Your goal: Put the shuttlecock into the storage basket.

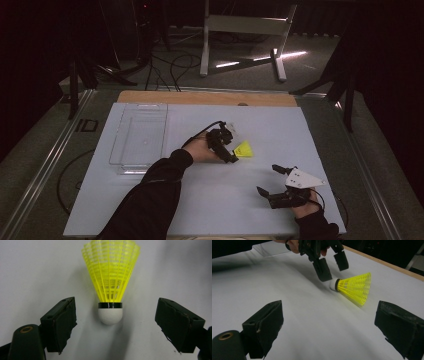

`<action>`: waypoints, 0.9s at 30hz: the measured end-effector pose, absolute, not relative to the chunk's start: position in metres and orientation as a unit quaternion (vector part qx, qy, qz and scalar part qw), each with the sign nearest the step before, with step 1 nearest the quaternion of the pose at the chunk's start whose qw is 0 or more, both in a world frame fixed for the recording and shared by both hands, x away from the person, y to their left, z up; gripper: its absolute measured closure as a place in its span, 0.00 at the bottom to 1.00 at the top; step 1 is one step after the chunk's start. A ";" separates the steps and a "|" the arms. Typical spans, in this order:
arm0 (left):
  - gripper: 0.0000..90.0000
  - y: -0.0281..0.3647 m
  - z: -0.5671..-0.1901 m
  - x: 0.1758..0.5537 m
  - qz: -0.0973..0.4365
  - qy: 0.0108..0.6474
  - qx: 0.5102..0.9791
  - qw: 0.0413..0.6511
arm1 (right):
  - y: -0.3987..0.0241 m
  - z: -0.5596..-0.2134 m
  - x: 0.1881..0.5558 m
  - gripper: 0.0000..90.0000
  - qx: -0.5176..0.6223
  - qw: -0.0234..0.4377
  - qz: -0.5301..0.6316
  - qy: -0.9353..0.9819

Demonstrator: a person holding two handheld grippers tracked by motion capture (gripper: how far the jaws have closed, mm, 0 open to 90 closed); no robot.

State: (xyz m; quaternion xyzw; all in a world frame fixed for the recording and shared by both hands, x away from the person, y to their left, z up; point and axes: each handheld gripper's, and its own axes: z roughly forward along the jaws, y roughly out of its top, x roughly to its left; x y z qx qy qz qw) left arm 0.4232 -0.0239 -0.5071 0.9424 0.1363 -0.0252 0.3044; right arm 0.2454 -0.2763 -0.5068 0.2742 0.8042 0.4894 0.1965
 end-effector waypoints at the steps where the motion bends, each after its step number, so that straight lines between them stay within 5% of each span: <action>1: 0.26 -0.025 -0.509 0.423 -0.025 0.137 0.943 0.301 | -0.276 -0.507 0.245 0.09 0.274 0.196 0.489 0.804; 21: 0.72 -0.036 -0.519 0.424 -0.022 0.131 0.958 0.253 | -0.276 -0.507 0.246 0.09 0.273 0.194 0.489 0.805; 27: 0.73 -0.039 -0.517 0.423 -0.033 0.130 0.959 0.251 | -0.276 -0.507 0.246 0.09 0.274 0.193 0.490 0.805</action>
